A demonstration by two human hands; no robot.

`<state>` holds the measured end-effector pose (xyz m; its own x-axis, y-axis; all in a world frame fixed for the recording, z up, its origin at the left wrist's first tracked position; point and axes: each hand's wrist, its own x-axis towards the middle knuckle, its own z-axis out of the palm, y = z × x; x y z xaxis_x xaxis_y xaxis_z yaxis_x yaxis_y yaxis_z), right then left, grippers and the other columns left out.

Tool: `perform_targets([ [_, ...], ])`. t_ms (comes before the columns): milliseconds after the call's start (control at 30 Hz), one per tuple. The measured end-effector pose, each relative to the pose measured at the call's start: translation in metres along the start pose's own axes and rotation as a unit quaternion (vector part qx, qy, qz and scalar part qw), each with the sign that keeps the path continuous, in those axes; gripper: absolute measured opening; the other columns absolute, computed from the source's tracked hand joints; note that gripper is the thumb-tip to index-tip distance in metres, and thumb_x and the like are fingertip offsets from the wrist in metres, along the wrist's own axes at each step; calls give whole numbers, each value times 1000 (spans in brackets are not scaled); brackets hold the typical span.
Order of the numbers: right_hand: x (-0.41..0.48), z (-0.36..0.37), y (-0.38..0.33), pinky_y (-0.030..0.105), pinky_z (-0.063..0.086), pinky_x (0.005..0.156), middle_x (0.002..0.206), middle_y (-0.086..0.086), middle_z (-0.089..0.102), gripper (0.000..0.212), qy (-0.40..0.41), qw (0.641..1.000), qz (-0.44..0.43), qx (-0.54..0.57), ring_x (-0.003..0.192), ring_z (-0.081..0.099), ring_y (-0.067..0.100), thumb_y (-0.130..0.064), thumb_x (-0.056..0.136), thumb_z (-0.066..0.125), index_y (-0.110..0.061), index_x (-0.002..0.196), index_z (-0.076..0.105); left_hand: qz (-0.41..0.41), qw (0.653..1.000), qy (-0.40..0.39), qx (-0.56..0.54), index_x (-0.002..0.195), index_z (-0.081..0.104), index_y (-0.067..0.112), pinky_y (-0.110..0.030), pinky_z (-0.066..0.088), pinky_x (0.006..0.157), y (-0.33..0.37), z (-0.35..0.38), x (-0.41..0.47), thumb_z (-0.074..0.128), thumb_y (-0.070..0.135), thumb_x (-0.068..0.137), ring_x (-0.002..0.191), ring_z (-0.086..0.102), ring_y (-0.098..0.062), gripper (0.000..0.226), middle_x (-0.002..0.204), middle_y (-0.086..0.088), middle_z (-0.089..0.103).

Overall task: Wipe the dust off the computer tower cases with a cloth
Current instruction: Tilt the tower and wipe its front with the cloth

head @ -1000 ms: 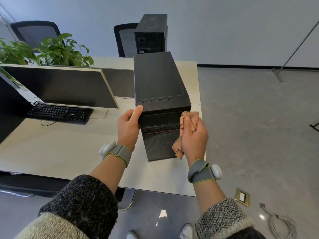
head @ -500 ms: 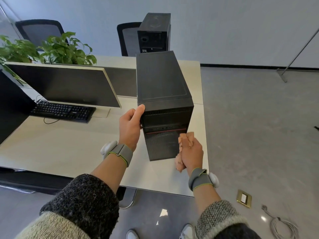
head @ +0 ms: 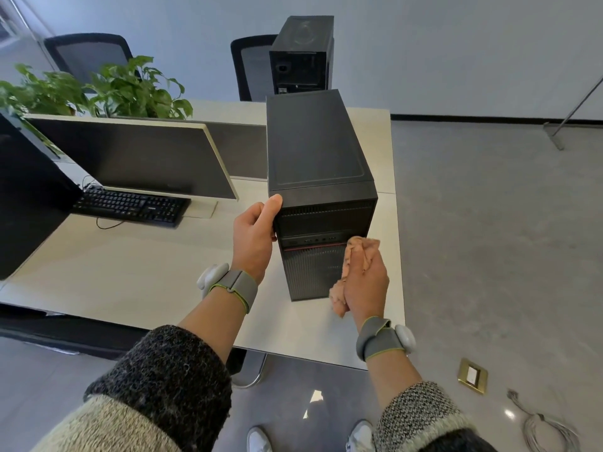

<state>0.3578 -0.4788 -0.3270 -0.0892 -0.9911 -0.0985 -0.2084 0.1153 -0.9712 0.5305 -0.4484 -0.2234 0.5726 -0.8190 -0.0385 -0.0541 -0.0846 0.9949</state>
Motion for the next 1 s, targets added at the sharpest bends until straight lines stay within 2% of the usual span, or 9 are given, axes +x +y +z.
perform_targets([
  [133, -4, -5, -18, 7, 47, 67, 95, -13, 64, 16, 21, 999, -23, 5, 91, 71, 7, -40, 112, 47, -29, 116, 57, 3, 1000, 3, -3, 110, 65, -6, -47, 60, 87, -2, 3, 1, 53, 67, 91, 96, 65, -22, 76, 103, -26, 65],
  [200, -6, -2, -18, 10, 52, 58, 89, -14, 64, 15, 18, 999, -43, 1, 77, 69, -3, -40, 112, 49, -27, 113, 58, 2, 1000, 9, 2, 112, 65, -6, -45, 59, 90, -4, 4, 2, 52, 54, 103, 99, 66, -24, 62, 106, -27, 66],
  [333, 0, 6, 23, 45, 63, 84, 96, -3, 72, 35, -36, 998, 29, -41, 87, 73, 23, -60, 106, 39, -33, 110, 62, -5, 1000, 13, 9, 113, 66, -4, -49, 58, 93, -6, 4, 4, 50, 48, 106, 98, 66, -21, 55, 105, -24, 67],
  [467, -3, -1, 16, 39, 59, 80, 91, -1, 69, 35, -54, 994, 67, -64, 93, 72, 30, -47, 110, 40, -23, 102, 64, -5, 1000, 3, -4, 111, 66, -4, -54, 58, 91, -4, 1, 2, 53, 72, 86, 107, 65, -36, 81, 106, -26, 66],
  [533, -6, -3, -4, 34, 59, 75, 88, -4, 68, 33, -26, 999, 25, -23, 85, 72, 16, -47, 111, 43, -23, 104, 64, 0, 1000, 3, -4, 111, 66, -4, -54, 59, 90, -4, 2, 2, 53, 74, 83, 108, 64, -37, 84, 105, -26, 65],
  [633, -7, 4, -16, 12, 53, 61, 89, -14, 66, 16, -12, 999, -31, 28, 74, 67, -6, -39, 112, 50, -29, 112, 63, -1, 1000, 1, -4, 110, 66, -4, -52, 59, 90, -4, 4, 3, 52, 72, 84, 107, 65, -35, 82, 103, -24, 66],
  [767, -4, 14, 7, 44, 62, 88, 98, -12, 72, 15, 1, 1000, -25, 0, 91, 72, 16, -48, 109, 50, -41, 109, 63, -11, 1000, 1, -4, 109, 67, -2, -53, 59, 93, -4, 1, 3, 53, 69, 86, 106, 66, -34, 76, 102, -22, 67],
  [867, -3, 15, 18, 42, 61, 90, 98, -9, 71, 20, -6, 1000, -5, -20, 92, 70, 17, -44, 110, 49, -32, 111, 65, -11, 1000, 1, -5, 108, 66, -5, -52, 59, 91, -2, 2, 0, 53, 73, 81, 99, 66, -30, 83, 102, -25, 65],
  [1000, -2, 12, 27, 39, 61, 75, 94, -2, 72, 29, -56, 995, 39, -67, 81, 70, 24, -49, 109, 40, -33, 103, 64, -16, 1000, 3, -10, 110, 66, -5, -54, 59, 92, 0, 3, 0, 53, 70, 84, 102, 66, -33, 80, 104, -25, 66],
])
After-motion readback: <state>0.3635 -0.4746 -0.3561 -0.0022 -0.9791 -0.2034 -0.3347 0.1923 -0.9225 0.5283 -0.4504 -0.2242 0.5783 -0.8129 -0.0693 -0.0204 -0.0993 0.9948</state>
